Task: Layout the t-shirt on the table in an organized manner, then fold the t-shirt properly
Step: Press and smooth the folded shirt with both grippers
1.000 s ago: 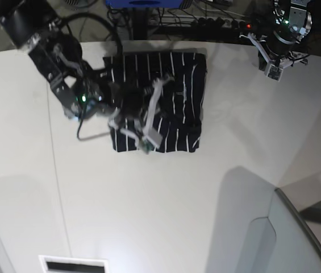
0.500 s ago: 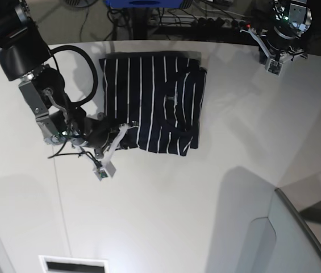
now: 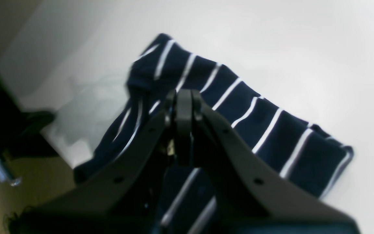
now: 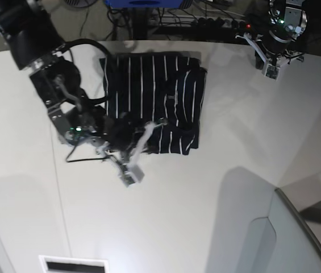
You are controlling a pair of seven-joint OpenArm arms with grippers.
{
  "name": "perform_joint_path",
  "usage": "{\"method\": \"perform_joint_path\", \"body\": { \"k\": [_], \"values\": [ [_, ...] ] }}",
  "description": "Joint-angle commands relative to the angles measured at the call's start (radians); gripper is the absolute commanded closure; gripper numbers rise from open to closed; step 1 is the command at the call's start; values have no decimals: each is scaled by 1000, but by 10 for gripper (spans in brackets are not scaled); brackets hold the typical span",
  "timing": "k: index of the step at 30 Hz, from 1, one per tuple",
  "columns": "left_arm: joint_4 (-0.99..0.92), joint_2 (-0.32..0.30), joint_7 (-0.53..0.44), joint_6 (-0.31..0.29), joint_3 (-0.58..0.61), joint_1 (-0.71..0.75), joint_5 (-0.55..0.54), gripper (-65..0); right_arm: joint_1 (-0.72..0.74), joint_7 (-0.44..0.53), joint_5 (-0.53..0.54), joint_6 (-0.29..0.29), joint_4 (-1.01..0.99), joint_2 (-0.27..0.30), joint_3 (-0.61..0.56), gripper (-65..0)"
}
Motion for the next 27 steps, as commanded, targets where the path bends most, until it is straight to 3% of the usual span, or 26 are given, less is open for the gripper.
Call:
{"method": "perform_joint_path", "body": {
  "k": [1,6,8,13,22,27],
  "values": [
    [11,-5,-7,-2,-2,-13,2,0,41,20,4,9,-13,-38,-1,0],
    [6,35,-7,0,-1,-62,2,0,128,21,-108,12,-255,-185,-1,0],
    [-23,55,-7,0,-1,-91,2,0,146,31,-136,12,-307,-216,-1,0],
    [-103,116,-9,0,28,-187,2,0,154,104,-139,12,-372,-221,-55,0],
    [-196,116,-9,3,329,-241,11,0,212,264,-139,10,-594,-221,-69,0],
    [-216,122,-7,3,371,-220,155,0,266,318,-139,10,-680,-221,-69,0]
  ]
}}
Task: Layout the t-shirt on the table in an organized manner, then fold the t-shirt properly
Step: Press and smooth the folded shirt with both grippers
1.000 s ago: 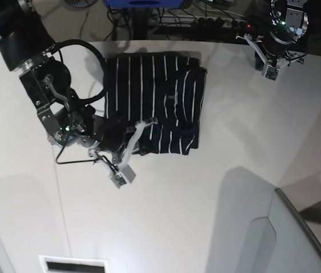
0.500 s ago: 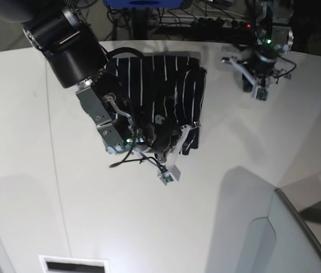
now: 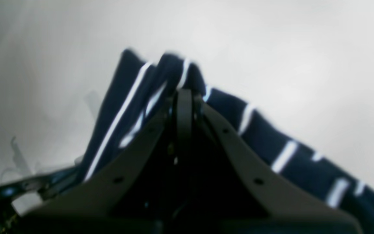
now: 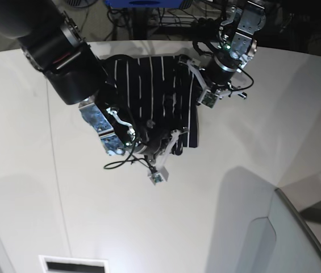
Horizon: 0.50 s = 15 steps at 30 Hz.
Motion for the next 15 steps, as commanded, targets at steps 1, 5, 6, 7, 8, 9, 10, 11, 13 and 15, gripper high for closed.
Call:
{"method": "perform_joint_path", "body": {
  "k": [1,5,6,7,8,9,10,11,13,15],
  "values": [
    [-27,3,168,-38,6,46,44,0,30,21,6,5,13,-11,2,0],
    [-18,0,168,-38,-2,47,63,0,33,13,6,5,79,-13,2,0],
    [-18,-3,168,-38,-12,46,63,0,30,7,6,5,108,-11,2,0],
    [-13,-3,168,-38,-36,46,63,0,27,-7,6,5,141,-8,2,0],
    [-4,-3,168,-38,-63,46,64,0,22,-28,6,5,174,-8,2,0],
    [13,-3,168,-38,-100,49,64,0,8,-62,6,5,223,-3,5,0],
    [33,-3,168,-38,-129,52,64,0,-2,-88,6,5,271,12,9,0],
    [62,-3,168,-38,-163,57,64,0,-13,-115,6,5,338,36,9,0],
    [126,-3,168,-38,-235,60,63,0,-44,-166,6,1,469,78,10,0],
    [195,3,168,-41,-324,75,63,0,-74,-214,6,-1,586,133,12,0]
  ]
}}
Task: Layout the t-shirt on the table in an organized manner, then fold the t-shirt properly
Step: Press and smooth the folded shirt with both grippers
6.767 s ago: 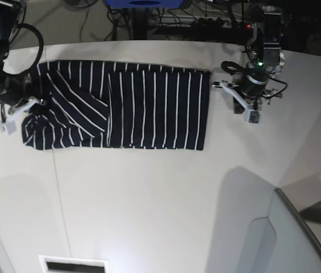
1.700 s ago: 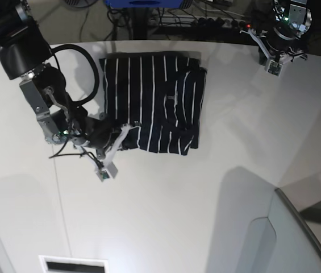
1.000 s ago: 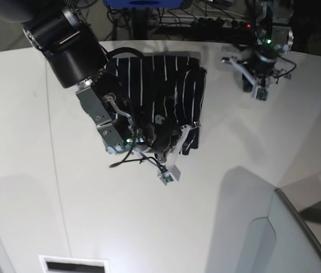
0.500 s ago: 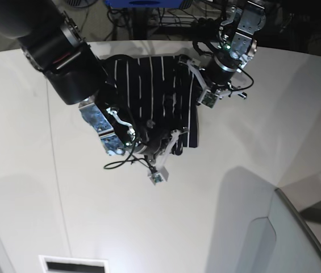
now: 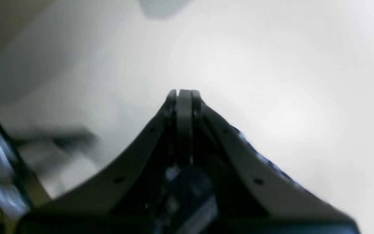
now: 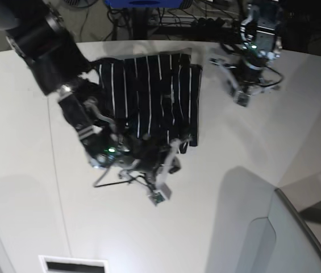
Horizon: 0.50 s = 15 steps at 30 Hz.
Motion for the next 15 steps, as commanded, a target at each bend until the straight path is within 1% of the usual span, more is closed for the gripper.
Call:
{"method": "perform_joint_path", "body": {
  "k": [1,2,4,6,8,10,13,15],
  "values": [
    [68,-3,-36,-1,-31,10,-10,0,9,2,1,1,68,26,9,0],
    [110,-2,-36,-2,-48,14,-10,0,-11,-12,1,1,110,54,26,0],
    [182,15,-31,-4,-25,25,-10,0,-66,-20,1,1,146,91,103,0],
    [248,40,-31,-4,49,36,-10,0,-116,-21,1,9,149,110,212,0],
    [292,61,-31,-4,138,34,-12,0,-152,-23,1,10,149,115,293,0],
    [303,98,-34,-4,213,22,-12,0,-183,-23,1,13,151,115,347,0],
    [265,155,-30,1,311,-50,-10,0,-209,-23,1,61,151,115,388,0],
    [200,182,-33,2,337,-96,-6,0,-221,-23,1,81,151,115,394,0]
  ]
}}
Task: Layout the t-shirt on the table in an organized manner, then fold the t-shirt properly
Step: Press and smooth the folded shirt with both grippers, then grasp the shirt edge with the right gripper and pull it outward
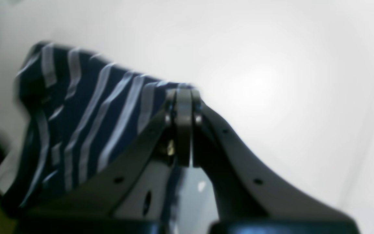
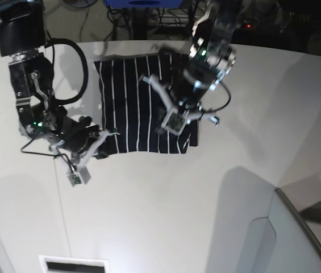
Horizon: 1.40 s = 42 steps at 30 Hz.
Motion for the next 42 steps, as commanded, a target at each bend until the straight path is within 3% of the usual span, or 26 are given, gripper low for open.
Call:
{"method": "perform_joint_path", "body": {
  "k": [1,16,20,24,33,39,42],
  "values": [
    [-16,9,-13,1,2,-14,1,0,9,21,12,9,21,8,5,0],
    [-399,-9,-18,2,-1,-152,-5,0,-31,23,14,16,85,0,-1,0],
    [-416,-9,-18,2,-1,-158,-5,0,14,27,14,22,-22,-15,4,0],
    [-415,-9,-18,2,-1,-157,-1,0,51,44,14,105,-139,-27,8,0],
    [-421,-11,-16,2,-1,-152,1,0,98,196,12,120,-413,-20,5,0],
    [-419,-11,-12,2,-1,-152,1,0,75,199,11,114,-265,8,5,0],
    [-415,-11,-12,2,-1,-149,1,0,26,105,11,112,-76,8,5,0]
  ]
}}
